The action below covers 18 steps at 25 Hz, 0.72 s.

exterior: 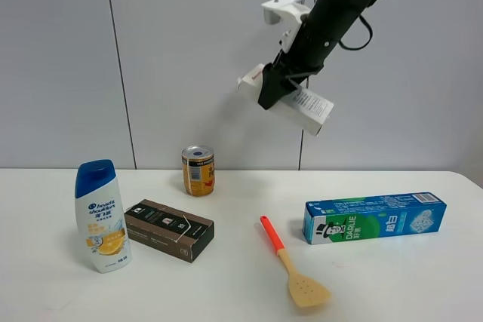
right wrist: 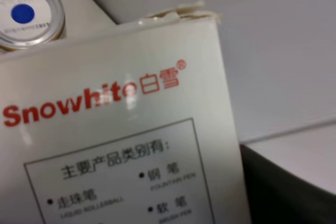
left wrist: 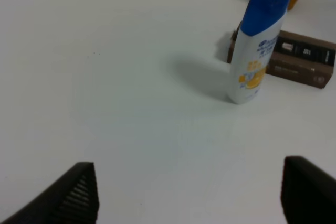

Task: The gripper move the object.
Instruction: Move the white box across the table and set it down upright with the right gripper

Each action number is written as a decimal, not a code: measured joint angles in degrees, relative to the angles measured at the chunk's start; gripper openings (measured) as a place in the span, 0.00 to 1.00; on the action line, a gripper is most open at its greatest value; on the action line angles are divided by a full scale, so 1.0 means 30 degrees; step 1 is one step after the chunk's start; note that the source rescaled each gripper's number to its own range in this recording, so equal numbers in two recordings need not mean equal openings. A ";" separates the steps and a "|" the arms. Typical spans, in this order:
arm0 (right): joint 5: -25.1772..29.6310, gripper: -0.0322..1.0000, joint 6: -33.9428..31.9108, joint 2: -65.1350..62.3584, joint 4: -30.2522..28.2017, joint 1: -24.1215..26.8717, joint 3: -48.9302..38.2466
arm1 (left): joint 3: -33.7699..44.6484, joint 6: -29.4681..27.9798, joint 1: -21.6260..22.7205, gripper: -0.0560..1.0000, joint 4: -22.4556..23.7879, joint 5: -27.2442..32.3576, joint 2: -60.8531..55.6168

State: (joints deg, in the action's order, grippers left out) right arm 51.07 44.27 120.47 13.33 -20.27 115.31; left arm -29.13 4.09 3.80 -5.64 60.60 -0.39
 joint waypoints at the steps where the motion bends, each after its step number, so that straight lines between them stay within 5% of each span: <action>1: 0.0410 0.05 -0.0256 -0.0441 -0.0142 0.0000 0.0000 | 0.0000 0.0000 0.0000 1.00 0.0000 0.0000 0.0000; 12: 0.5745 0.05 -0.2313 -0.3476 -0.1260 -0.1248 0.0000 | 0.0000 0.0000 0.0000 1.00 0.0000 0.0000 0.0000; 18: 0.6279 0.05 -0.3005 -0.3630 -0.1656 -0.3527 0.0000 | 0.0000 0.0000 0.0000 1.00 0.0000 0.0000 0.0000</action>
State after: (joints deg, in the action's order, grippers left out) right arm 69.91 35.25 109.57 8.36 -30.85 115.31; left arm -29.13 4.09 3.80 -5.64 60.60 -0.39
